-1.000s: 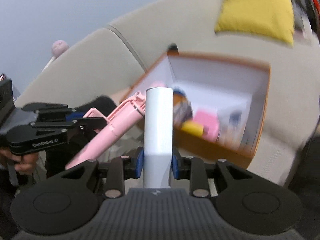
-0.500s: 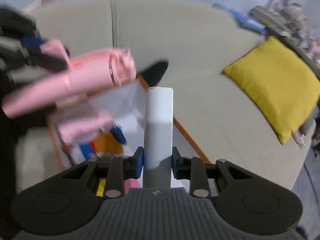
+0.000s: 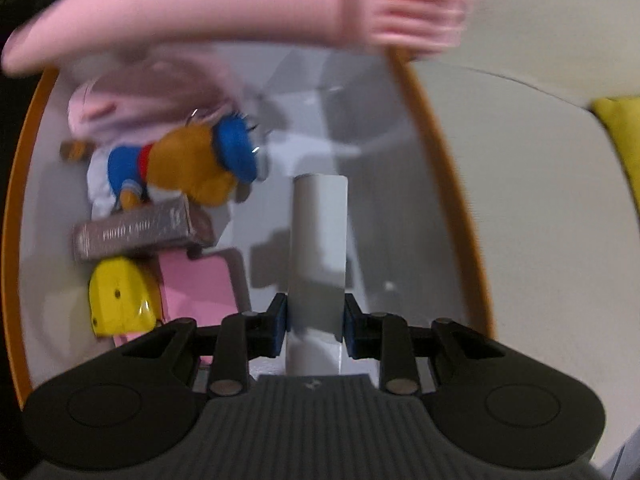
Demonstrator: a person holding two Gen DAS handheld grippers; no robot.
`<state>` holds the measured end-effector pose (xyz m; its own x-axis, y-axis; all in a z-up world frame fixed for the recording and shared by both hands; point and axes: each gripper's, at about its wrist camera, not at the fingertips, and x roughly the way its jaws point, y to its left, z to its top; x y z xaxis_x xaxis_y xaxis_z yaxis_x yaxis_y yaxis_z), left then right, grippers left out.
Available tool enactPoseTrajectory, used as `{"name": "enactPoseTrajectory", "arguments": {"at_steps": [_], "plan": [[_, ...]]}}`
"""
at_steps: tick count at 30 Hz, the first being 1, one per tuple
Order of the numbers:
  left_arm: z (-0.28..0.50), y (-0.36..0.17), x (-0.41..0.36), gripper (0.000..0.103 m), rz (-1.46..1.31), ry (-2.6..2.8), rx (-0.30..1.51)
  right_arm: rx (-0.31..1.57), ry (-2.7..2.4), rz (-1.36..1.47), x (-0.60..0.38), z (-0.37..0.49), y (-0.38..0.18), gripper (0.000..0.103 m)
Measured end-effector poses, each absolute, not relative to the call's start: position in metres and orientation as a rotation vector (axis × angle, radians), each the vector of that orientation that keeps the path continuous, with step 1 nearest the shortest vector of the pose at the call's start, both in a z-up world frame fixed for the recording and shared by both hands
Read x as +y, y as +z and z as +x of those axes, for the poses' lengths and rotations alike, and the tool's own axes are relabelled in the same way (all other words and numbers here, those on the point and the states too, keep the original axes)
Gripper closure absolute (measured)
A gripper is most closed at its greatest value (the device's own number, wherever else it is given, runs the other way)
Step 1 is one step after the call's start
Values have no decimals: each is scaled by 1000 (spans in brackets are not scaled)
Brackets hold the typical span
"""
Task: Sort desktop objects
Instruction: 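Carry the pink selfie stick and white cylinder over the orange box, then open the right gripper to drop the white cylinder into the box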
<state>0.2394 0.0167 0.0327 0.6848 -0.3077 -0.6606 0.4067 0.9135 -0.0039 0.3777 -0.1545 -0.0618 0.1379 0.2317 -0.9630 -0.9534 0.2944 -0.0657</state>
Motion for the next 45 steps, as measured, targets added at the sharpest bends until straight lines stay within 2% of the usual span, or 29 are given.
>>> {"name": "enactPoseTrajectory", "arguments": {"at_steps": [4, 6, 17, 23, 28, 34, 36, 45], "plan": [[248, 26, 15, 90, 144, -411, 729, 1056, 1093, -901, -153, 374, -63, 73], [249, 24, 14, 90, 142, -419, 733, 1029, 1062, -917, -156, 374, -58, 67], [253, 19, 4, 90, 161, -438, 740, 896, 896, -944, -188, 350, -30, 69], [254, 19, -2, 90, 189, -456, 741, 939, 875, -911, -201, 340, -35, 70], [256, 18, -12, 90, 245, -471, 751, 966, 862, -870, -201, 337, -44, 60], [261, 15, -21, 90, 309, -495, 757, 972, 862, -863, -200, 333, -52, 57], [263, 13, -28, 90, 341, -504, 763, 988, 860, -834, -203, 331, -46, 65], [265, -8, -76, 90, 602, -637, 710, 877, 777, -669, -240, 299, 16, 62]]}}
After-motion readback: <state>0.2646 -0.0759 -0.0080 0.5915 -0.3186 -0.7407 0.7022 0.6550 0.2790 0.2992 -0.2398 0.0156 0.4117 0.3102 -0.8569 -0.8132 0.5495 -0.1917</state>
